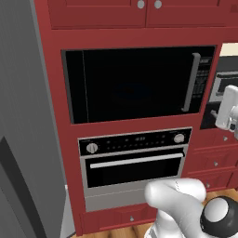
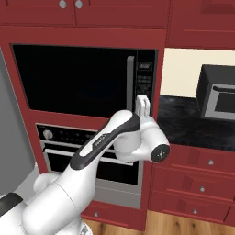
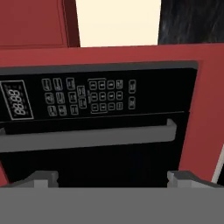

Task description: Transport the chicken drumstick from the fridge to the microwave and turn on the microwave.

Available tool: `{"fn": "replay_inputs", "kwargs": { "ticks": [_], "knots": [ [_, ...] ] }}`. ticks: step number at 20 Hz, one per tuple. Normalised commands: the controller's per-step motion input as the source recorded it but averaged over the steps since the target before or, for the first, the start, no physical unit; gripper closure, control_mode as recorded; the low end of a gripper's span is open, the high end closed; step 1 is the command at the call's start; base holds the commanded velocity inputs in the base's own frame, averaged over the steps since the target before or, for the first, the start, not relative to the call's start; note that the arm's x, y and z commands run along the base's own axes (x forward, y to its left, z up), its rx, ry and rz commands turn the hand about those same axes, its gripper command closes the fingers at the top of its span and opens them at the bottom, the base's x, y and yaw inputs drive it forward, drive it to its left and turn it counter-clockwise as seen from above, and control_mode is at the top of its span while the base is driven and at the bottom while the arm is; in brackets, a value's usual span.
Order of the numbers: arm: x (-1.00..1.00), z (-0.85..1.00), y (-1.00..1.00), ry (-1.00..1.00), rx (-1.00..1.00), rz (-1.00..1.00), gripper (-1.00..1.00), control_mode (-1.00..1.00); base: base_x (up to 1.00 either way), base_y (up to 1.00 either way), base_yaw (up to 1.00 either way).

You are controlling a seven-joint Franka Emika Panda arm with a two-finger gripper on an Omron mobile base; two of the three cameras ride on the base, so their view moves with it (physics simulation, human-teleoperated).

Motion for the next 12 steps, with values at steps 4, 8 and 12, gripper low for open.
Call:
{"fn": "replay_inputs", "kwargs": {
  "ticks": [4,8,12],
  "knots": [
    [0.25,-0.03,0.01,0.11,0.0,0.0,-1.0,-1.0,0.0,0.0,0.0],
    [0.12,-0.04,-0.03,0.05,0.0,0.0,-1.0,-1.0,0.0,0.0,0.0],
    [0.1,-0.18,0.0,0.04,0.0,0.0,-1.0,-1.0,0.0,0.0,0.0]
  ]
}}
